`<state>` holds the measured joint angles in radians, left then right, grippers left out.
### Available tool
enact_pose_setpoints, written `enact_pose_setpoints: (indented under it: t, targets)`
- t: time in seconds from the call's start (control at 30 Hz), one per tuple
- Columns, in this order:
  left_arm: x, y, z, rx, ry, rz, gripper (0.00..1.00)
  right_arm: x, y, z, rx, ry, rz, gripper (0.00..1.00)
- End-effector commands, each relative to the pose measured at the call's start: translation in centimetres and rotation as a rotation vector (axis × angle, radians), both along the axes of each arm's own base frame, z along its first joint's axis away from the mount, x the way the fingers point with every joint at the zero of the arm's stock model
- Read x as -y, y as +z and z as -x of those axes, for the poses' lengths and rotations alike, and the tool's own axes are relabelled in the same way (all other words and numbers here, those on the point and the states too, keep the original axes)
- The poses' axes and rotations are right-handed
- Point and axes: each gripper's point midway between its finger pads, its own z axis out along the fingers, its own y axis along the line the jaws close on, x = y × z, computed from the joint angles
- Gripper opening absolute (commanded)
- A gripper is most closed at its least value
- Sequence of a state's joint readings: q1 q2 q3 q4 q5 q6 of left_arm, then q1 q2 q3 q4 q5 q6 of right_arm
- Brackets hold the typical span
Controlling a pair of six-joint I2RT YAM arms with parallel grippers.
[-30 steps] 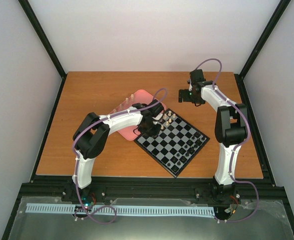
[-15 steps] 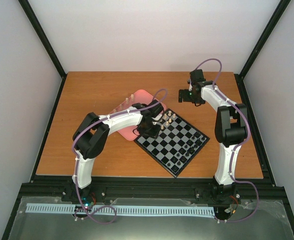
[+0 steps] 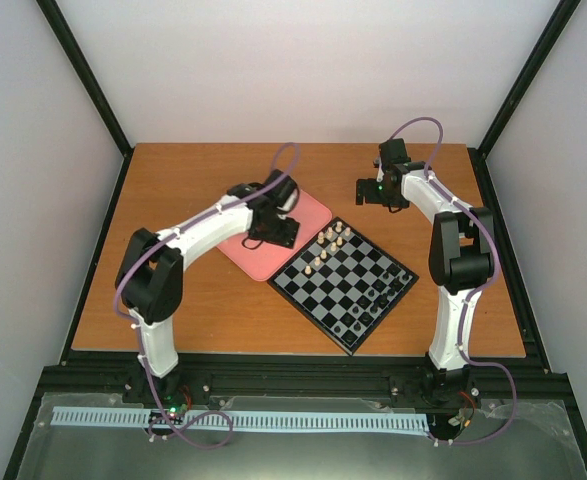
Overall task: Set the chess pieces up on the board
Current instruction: Pick up the chess piece from the storage box.
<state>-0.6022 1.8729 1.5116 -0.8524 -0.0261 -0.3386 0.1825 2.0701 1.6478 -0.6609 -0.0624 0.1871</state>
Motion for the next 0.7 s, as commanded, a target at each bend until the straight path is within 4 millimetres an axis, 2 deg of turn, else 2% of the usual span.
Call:
enact_pose_setpoints:
  t: [0.0, 0.1, 0.2, 0.43, 0.67]
  targets:
    - [-5.3, -1.7, -2.6, -0.002, 0.109, -0.077, 0.72, 0.3, 0.0, -0.2, 0.005, -0.002, -0.003, 1.0]
    - [-7.9, -2.4, -4.3, -0.008, 0.178, -0.094, 0.72, 0.3, -0.2, -0.3, 0.0, -0.002, -0.005, 1.0]
    - [-9.2, -3.2, -5.1, -0.017, 0.21, -0.11, 0.71, 0.3, -0.2, -0.4, -0.001, -0.002, -0.003, 1.0]
    - [-9.7, -4.9, -5.7, -0.043, 0.223, -0.13, 0.7, 0.4, -0.2, -0.6, -0.002, -0.002, 0.005, 1.0]
    - [-10.3, -5.2, -6.3, -0.042, 0.245, -0.139, 0.68, 0.4, -0.5, -0.7, -0.008, 0.0, 0.008, 1.0]
